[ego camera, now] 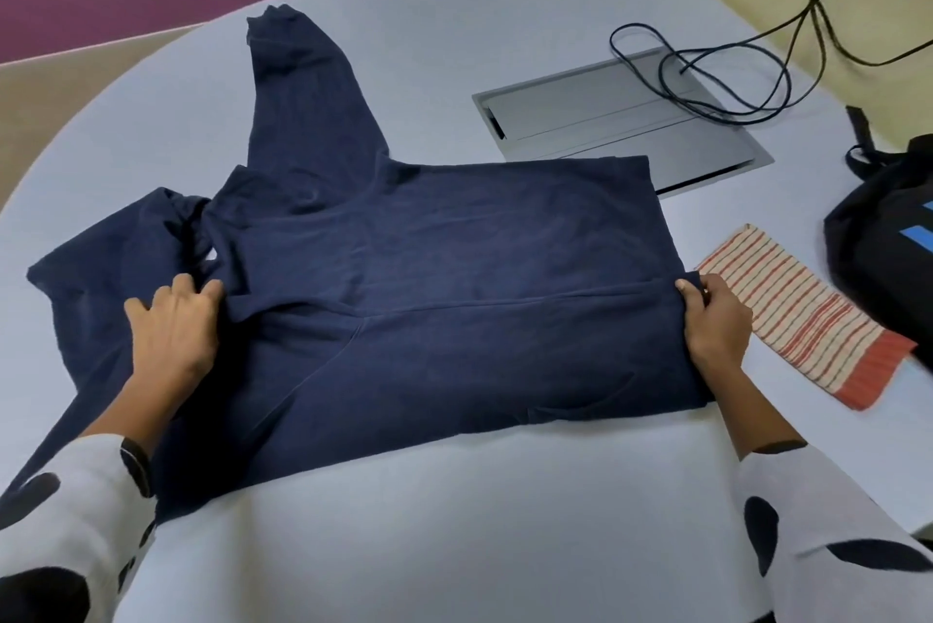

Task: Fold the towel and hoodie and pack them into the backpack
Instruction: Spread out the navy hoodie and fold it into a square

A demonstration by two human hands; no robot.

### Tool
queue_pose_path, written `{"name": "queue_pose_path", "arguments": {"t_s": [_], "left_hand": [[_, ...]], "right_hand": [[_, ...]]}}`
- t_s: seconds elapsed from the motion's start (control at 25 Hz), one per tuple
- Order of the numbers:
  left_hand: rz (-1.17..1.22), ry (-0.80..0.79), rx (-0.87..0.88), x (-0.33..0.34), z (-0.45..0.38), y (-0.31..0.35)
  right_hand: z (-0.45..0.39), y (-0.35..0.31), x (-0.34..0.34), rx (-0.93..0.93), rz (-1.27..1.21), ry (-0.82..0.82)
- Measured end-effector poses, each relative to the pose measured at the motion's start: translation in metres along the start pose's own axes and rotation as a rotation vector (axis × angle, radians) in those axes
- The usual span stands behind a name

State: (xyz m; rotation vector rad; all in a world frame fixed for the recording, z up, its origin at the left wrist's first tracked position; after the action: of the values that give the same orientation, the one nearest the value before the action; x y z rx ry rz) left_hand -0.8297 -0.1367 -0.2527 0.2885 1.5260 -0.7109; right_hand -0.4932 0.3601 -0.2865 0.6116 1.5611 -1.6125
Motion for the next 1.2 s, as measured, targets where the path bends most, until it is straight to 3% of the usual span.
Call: {"name": "queue_pose_path", "arguments": {"t_s": [0.2, 0.24, 0.32, 0.4, 0.44, 0.56, 0.6, 0.68, 0.76, 0.8, 0.88, 1.08, 1.2], "left_hand": [[0.228, 0.143, -0.163, -0.003, 0.02, 0.017], [0.305, 0.21, -0.139, -0.01, 0.025, 0.028], [0.364, 0.343, 0.104, -0.024, 0.041, 0.062], [0.348, 0.297, 0.343, -0.009, 0.065, 0.09], [0.344, 0.222, 0.365, 0.007, 0.077, 0.093], [0.41, 0.063, 0.204, 0.045, 0.105, 0.083], [0.442, 0.036, 0.166, 0.049, 0.108, 0.082], [0.488, -0.01, 0.128, 0.05, 0.108, 0.083], [0.496, -0.043, 0.086, 0.05, 0.106, 0.082], [0.502, -0.056, 0.061, 0.051, 0.107, 0.082], [0.517, -0.085, 0.03, 0.054, 0.109, 0.08], [0.517, -0.133, 0.035, 0.058, 0.108, 0.078], [0.505, -0.144, 0.033, 0.058, 0.107, 0.079]], "right_hand": [[0.001, -0.008, 0.004, -0.064, 0.195, 0.066], [0.0, -0.009, 0.002, -0.073, 0.189, 0.057], [-0.003, -0.01, 0.003, -0.103, 0.192, 0.042], [-0.001, -0.013, 0.004, -0.136, 0.264, 0.07], [0.0, -0.014, 0.003, -0.133, 0.322, 0.105], [0.03, -0.031, 0.007, -0.203, 0.384, 0.234], [0.056, -0.046, 0.017, -0.317, 0.348, 0.208], [0.132, -0.071, 0.062, -0.613, 0.272, -0.045], [0.207, -0.076, 0.111, -0.867, 0.411, -0.283], [0.223, -0.072, 0.125, -0.929, 0.516, -0.323], [0.21, -0.063, 0.128, -0.889, 0.625, -0.31], [0.116, -0.011, 0.076, -0.589, 0.722, -0.175], [0.093, 0.001, 0.053, -0.559, 0.631, -0.234]]}}
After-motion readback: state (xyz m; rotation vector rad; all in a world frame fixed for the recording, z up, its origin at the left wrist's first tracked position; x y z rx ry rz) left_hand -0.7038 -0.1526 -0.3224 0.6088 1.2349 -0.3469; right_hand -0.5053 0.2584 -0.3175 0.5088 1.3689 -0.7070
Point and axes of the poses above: each hand's wrist, its own z-axis away from the middle knuckle, its own x-axis out of the palm, y = z × x, the point moved 7 cm from there along -z, towards the middle knuckle, and after that the axes turned 13 degrees about x, right-handed, at the moved point
